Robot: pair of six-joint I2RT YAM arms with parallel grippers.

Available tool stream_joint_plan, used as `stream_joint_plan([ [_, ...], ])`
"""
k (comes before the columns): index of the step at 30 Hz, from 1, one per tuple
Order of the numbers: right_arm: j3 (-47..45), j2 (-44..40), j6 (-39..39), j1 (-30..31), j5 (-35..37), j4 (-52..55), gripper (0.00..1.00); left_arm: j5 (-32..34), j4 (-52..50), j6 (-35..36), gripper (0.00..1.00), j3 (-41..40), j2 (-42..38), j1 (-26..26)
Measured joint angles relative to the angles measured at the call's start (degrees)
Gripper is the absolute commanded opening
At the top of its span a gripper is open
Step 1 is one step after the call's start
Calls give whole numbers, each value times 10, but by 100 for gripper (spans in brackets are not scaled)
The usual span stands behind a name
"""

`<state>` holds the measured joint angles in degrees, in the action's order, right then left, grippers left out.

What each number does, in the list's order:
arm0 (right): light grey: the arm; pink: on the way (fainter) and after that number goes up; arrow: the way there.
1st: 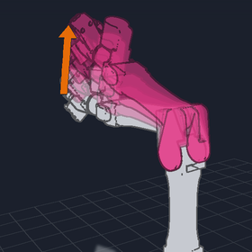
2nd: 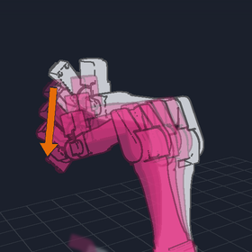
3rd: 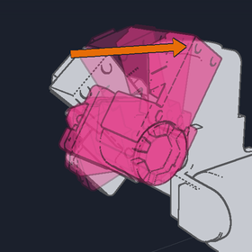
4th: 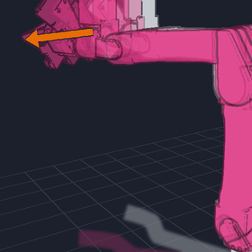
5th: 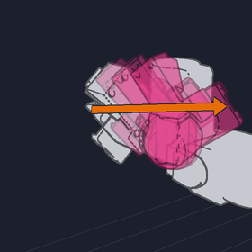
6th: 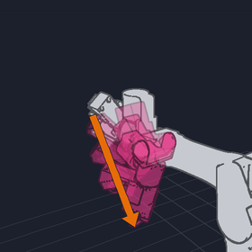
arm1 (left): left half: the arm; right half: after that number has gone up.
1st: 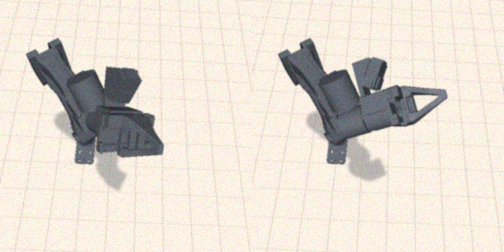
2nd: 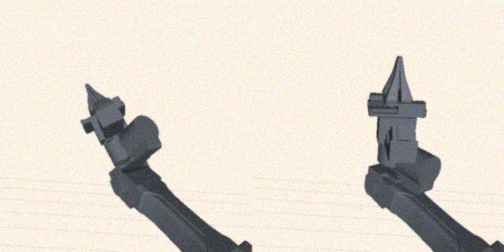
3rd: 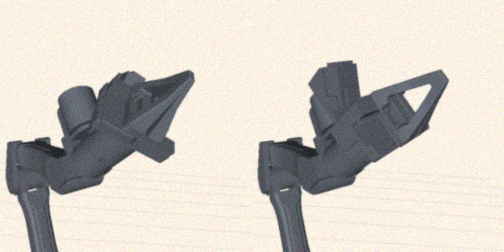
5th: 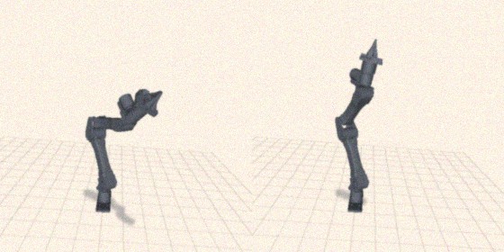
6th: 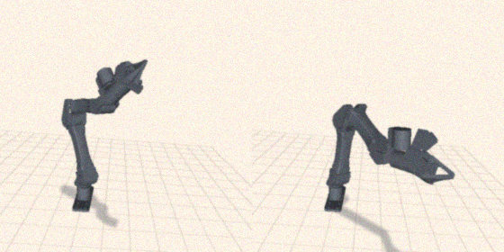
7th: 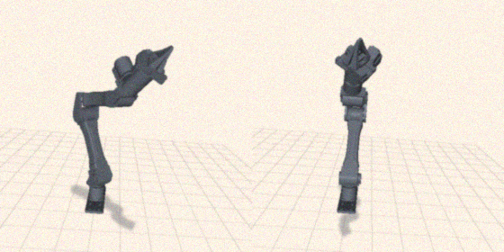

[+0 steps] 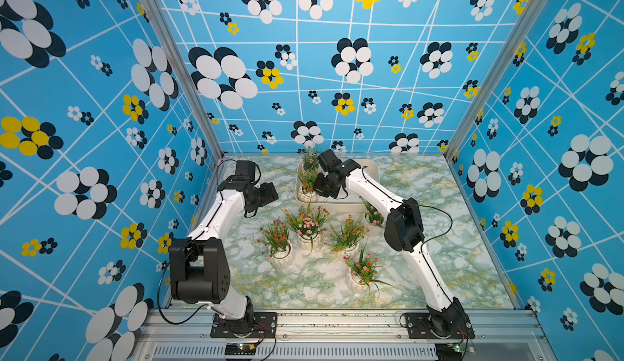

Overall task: Put the potted gypsophila into the storage box
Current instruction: Place the baby's breath potted plant at the storage box.

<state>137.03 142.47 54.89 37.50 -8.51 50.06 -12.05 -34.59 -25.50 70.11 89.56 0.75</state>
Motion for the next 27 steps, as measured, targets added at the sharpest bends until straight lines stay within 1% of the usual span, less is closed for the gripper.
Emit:
stream_joint_plan([
  [8, 19, 2, -4, 2, -14, -2, 26, 0, 4, 0, 82, 0, 1, 0],
  [12, 35, 2, -17, 3, -12, 9, 31, -2, 3, -2, 81, 0, 9, 0],
  [16, 57, 2, -37, 4, -3, 23, 41, -2, 3, -3, 82, 0, 12, 0],
  [17, 58, 0, -42, 4, 2, 24, 46, -2, 3, -3, 82, 0, 12, 0],
  [20, 58, -13, -60, 2, 21, 45, 71, -2, 3, -4, 82, 1, 12, 0],
  [22, 58, -25, -77, 1, 37, 63, 94, -2, 1, -4, 82, 4, 12, 0],
  [23, 58, -35, -85, 0, 48, 73, 99, -2, -3, -4, 82, 8, 12, 0],
  [27, 58, -87, -115, -11, 100, 121, 99, -7, -12, -9, 82, 20, 8, -4],
])
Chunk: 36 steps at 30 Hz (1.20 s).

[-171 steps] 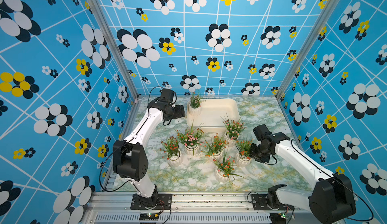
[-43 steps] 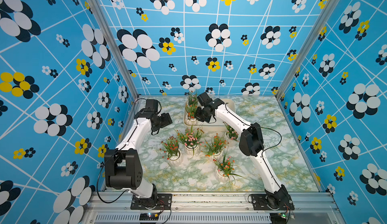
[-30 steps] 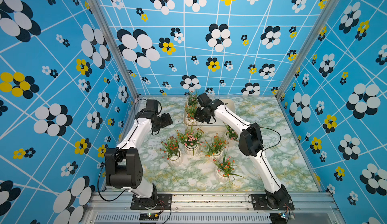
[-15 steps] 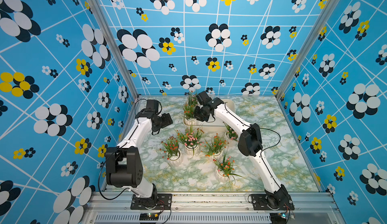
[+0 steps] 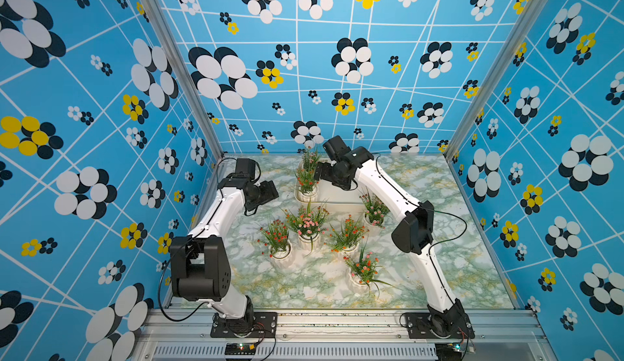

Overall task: Put the potted gypsophila into the storage box
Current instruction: Place the baby's breath potted plant at the storage box, then pick up the baby's breath potted plant from the center of the board.

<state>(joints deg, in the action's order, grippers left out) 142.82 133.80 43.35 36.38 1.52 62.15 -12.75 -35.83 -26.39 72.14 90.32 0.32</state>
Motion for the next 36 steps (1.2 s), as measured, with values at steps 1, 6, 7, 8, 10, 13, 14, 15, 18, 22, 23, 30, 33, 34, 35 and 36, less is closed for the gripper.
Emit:
stream_joint_plan([
  [1, 0, -15, -7, -5, 11, 10, 99, -3, -4, -2, 83, 0, -3, -4],
  [6, -18, -103, -50, -56, 54, 54, 99, 1, -53, -11, 93, -2, -56, -44],
  [7, -30, -120, -58, -68, 59, 57, 99, 6, -69, -11, 94, -2, -73, -53],
  [8, -46, -139, -68, -83, 66, 64, 99, 13, -90, -10, 96, -2, -92, -64],
  [10, -86, -176, -85, -113, 74, 70, 99, 23, -137, -12, 100, -2, -128, -91],
  [13, -176, -233, -110, -156, 80, 63, 99, 30, -201, -18, 100, -22, -184, -143],
  [14, -215, -254, -116, -169, 80, 55, 99, 34, -224, -22, 100, -35, -205, -156],
  [15, -256, -274, -120, -181, 76, 45, 99, 36, -248, -25, 99, -48, -227, -166],
  [18, -364, -324, -130, -212, 62, 10, 99, 33, -316, -37, 99, -86, -290, -169],
  [22, -468, -369, -138, -237, 43, -33, 98, 32, -383, -52, 99, -125, -346, -162],
  [23, -486, -375, -140, -241, 38, -40, 98, 33, -395, -54, 99, -137, -357, -158],
  [30, -557, -380, -139, -259, 2, -84, 98, 23, -414, -78, 99, -211, -366, -118],
  [33, -578, -380, -135, -264, -7, -103, 97, 12, -391, -98, 100, -229, -344, -79],
  [34, -584, -380, -133, -265, -8, -109, 97, 9, -381, -104, 99, -231, -334, -66],
  [35, -593, -380, -130, -266, -10, -117, 97, 5, -367, -110, 100, -231, -322, -51],
  [36, -601, -380, -127, -266, -12, -124, 97, 0, -353, -116, 99, -232, -311, -39],
])
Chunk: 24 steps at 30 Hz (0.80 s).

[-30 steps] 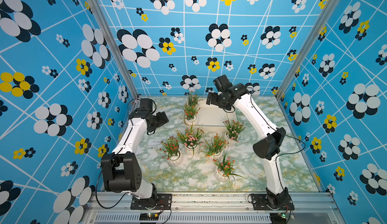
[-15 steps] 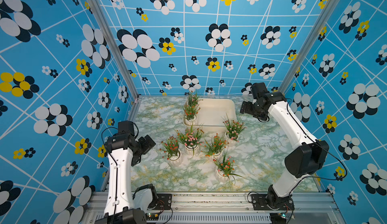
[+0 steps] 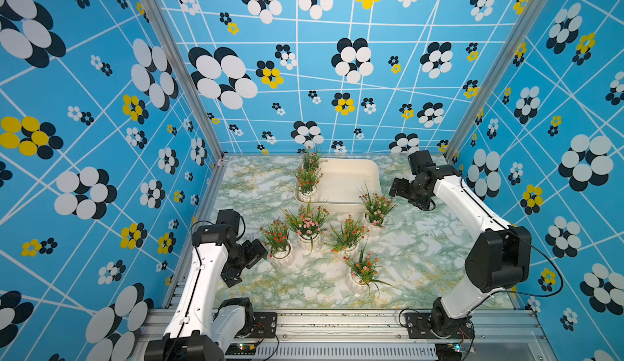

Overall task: Put the potted gypsophila into the storage box
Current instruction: Pick up the baby's breath potted plant from the center of the board.

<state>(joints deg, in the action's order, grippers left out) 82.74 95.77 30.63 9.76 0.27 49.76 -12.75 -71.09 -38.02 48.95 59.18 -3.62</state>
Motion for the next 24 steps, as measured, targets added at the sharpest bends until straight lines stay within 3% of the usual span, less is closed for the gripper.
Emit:
stream_joint_plan([
  [11, -41, 0, 9, -14, -13, -28, 97, -9, 83, -37, 97, -2, 70, 53],
  [24, -63, 0, 9, -17, -23, -39, 96, 7, 113, -51, 68, -7, 94, 89],
])
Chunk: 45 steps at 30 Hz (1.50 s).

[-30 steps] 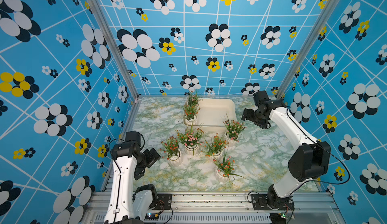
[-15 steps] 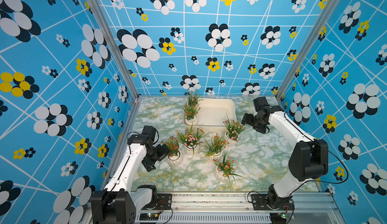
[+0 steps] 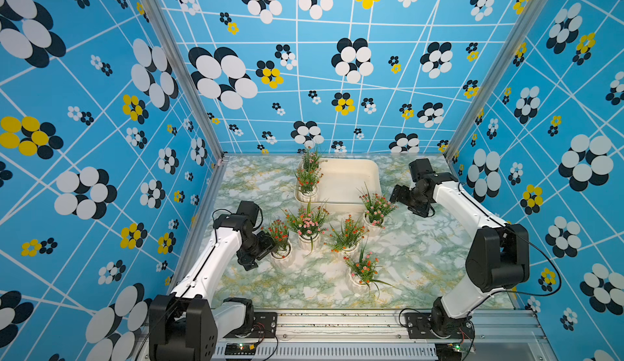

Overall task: Put the potted gypsophila into the storage box
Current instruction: Pick up the baby's breath potted plant from the center of the board.

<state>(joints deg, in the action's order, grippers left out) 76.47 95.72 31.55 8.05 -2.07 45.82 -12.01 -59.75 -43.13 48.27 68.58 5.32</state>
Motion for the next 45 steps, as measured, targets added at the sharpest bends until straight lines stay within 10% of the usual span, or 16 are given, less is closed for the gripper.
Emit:
stream_joint_plan([
  [24, -1, 0, 0, -3, -2, 0, 95, 4, 52, 2, 19, -1, 45, 25],
  [45, -1, 9, 0, -3, -5, 0, 95, 49, 18, 27, 0, 45, 67, 26],
])
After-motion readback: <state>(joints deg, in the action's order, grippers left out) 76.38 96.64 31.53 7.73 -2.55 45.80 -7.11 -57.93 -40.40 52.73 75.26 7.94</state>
